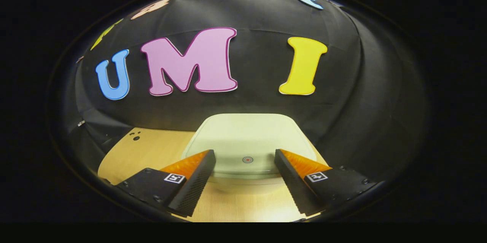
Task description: Press the lid of the desktop garbage bin to open it, pick up the crumpled paper on the desktop and throw it into the bin, then pick up the pop can on the desktop and drop it into the bin, and finally close the garbage bin lid.
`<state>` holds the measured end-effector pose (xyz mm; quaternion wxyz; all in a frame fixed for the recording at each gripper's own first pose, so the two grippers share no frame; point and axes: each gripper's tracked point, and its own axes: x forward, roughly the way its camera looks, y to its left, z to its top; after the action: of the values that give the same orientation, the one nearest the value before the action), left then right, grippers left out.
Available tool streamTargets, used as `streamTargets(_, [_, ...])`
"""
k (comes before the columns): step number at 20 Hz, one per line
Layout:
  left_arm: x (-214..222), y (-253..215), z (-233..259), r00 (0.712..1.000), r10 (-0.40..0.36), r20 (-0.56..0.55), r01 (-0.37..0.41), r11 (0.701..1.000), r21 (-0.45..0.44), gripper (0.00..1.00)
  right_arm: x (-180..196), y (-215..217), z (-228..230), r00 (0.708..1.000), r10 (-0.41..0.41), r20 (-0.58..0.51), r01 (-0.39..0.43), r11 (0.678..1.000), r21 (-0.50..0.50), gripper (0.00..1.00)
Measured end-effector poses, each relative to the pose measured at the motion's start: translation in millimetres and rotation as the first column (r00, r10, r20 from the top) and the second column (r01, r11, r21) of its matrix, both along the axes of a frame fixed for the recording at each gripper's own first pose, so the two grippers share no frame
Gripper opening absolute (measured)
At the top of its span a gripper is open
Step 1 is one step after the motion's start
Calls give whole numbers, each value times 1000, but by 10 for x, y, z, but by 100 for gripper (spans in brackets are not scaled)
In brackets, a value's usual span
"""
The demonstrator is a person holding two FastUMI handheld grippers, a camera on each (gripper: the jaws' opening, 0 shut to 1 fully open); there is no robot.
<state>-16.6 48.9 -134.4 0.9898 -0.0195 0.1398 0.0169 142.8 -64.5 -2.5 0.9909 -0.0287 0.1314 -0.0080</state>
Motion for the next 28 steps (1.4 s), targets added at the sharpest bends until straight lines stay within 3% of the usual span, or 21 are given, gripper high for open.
streamTargets(6, [-9, -22, 60, 1000, -2, 14, 2, 1000, -9, 93, 21, -1, 53, 999, 13, 40, -14, 1000, 22, 99])
streamTargets(7, [-6, -34, 108, 1000, -6, 27, 6, 1000, -12, 93, -32, -26, 52, 999, 3, 47, -4, 1000, 17, 95])
streamTargets(11, [-3, -72, 377, 996, -11, 90, 10, 1000, 15, 93, -237, -18, 96, 996, -4, 85, 5, 1000, -13, 98])
streamTargets(16, [-38, -186, 764, 983, -33, 183, 23, 998, 59, 93, -696, 182, 259, 979, 33, 204, -31, 999, -10, 94])
streamTargets(20, [-99, -311, 1046, 966, -42, 255, 35, 999, 31, 93, -1158, 365, 323, 964, 65, 257, -70, 998, 10, 98])
streamTargets(24, [-217, -311, 1225, 947, -25, 319, 4, 998, 65, 93, -1565, 545, 242, 963, 76, 258, -96, 993, 68, 98])
streamTargets(28, [-275, -476, 1243, 936, -22, 351, 26, 1000, -7, 93, -1834, 643, 45, 977, 59, 205, -89, 986, 139, 98])
